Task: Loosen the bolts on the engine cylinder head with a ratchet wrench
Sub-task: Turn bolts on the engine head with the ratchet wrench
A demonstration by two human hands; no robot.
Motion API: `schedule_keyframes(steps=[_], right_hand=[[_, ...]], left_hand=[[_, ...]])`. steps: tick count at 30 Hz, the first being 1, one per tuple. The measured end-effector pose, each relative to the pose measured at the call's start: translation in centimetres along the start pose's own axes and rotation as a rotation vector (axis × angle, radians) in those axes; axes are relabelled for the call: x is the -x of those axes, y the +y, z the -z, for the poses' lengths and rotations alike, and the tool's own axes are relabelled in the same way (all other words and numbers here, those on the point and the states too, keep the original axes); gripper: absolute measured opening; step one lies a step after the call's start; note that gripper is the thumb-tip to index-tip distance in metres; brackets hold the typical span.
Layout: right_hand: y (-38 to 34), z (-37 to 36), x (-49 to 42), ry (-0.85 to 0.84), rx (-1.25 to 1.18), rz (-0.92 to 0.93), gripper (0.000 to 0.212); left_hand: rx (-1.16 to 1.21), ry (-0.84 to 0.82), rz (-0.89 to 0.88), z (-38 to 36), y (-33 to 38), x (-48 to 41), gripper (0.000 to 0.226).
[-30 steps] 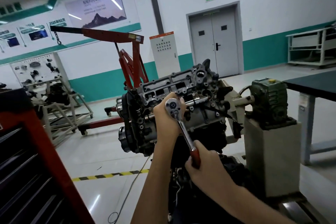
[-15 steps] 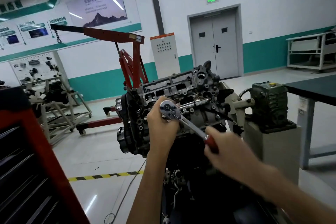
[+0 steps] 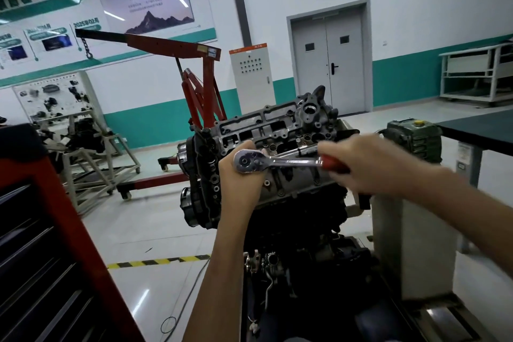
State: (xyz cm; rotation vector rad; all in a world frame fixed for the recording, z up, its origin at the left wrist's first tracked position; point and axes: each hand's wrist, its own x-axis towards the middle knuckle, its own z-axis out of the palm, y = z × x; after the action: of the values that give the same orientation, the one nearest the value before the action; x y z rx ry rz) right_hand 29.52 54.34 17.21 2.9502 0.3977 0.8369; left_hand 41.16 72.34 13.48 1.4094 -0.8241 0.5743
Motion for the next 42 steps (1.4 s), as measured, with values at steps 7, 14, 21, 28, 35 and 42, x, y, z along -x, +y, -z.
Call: schedule_keyframes(steps=[7,14,21,28,35,42], right_hand=[[-2.0,-3.6,2.2,0.117,-0.135,-0.184,0.011],[-11.9,-9.5,3.4,0.335,-0.935,-0.485,0.023],[-6.4,-7.6,3.8,0.189,-0.55,-0.304,0.026],[1.9,0.3,0.8,0.163,0.122,-0.141,0.019],[-8.5,-8.5,3.7,0.231,-0.544,-0.431,0.014],[-10.3,-9.5,3.3,0.231,-0.742,-0.446,0.015]], left_hand=[[-0.016,-0.01,-0.076,-0.8,0.0,0.8,0.033],[0.038,0.067,-0.119,-3.7,0.7,0.7,0.037],[-0.012,0.023,-0.098,-2.4,0.2,0.0,0.045],[-0.02,-0.128,-0.044,-1.6,0.7,-0.4,0.027],[-0.003,0.086,-0.133,-2.4,0.3,1.3,0.036],[0.066,0.036,-0.088,-2.7,0.5,0.0,0.041]])
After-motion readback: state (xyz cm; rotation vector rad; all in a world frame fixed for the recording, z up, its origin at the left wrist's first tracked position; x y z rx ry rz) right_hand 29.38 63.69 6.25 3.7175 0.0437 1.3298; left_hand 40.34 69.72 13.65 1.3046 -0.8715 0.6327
